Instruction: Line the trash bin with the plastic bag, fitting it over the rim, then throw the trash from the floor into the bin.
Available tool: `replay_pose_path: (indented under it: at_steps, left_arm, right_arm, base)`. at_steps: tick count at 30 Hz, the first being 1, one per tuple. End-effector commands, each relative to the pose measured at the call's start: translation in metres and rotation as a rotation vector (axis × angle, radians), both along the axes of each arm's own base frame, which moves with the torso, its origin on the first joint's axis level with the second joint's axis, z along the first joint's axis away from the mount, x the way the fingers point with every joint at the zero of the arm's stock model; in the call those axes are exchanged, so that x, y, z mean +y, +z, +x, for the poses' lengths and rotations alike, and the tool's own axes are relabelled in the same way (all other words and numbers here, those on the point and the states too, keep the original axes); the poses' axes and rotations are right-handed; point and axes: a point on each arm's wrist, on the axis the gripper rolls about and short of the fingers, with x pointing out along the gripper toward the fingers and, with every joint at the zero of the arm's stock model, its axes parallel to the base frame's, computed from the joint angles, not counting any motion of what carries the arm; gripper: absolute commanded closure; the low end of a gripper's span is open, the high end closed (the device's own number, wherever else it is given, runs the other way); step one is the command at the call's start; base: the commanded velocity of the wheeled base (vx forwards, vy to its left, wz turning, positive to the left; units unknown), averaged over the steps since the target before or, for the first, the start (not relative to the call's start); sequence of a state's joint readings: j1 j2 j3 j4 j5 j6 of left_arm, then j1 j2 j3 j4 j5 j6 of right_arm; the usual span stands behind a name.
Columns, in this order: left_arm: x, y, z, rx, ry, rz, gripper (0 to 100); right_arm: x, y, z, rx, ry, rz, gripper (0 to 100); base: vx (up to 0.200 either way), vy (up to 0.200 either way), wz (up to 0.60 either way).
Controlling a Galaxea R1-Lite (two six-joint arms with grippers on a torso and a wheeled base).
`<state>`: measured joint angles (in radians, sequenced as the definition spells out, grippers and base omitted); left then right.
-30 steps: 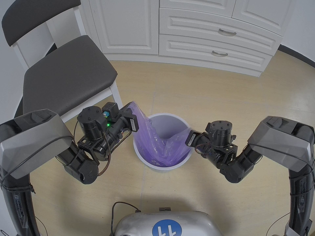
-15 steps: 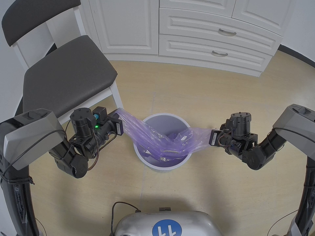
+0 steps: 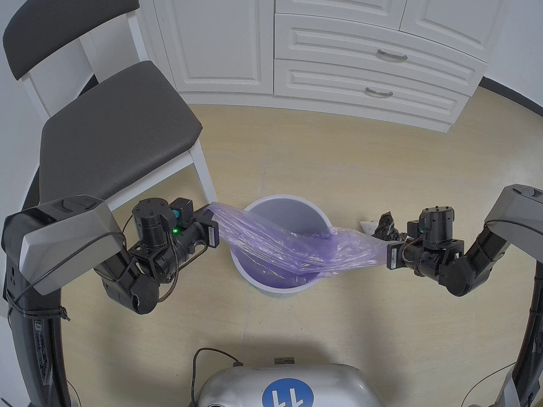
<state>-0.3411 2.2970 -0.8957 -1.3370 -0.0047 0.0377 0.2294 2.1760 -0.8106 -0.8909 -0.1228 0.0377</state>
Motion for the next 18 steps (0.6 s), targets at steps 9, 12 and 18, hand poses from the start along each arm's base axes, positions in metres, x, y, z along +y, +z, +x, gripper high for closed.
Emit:
replay_pose_path:
  at_steps: [9,12,18]
  left_arm:
    - [0.005,-0.021,0.006,0.068,-0.007,0.023,100]
    - [0.007,-0.022,0.006,0.079,-0.006,0.026,100]
    - [0.011,-0.028,0.009,0.098,-0.016,0.027,100]
  right_arm:
    - [-0.022,-0.018,0.0,0.058,-0.009,-0.069,100]
    - [-0.022,-0.019,-0.003,0.064,0.011,-0.063,100]
    - [-0.003,-0.022,-0.002,0.049,0.052,-0.046,100]
  base:
    - [0.0,0.0,0.0]
    - [0.0,0.0,0.0]
    - [0.0,0.0,0.0]
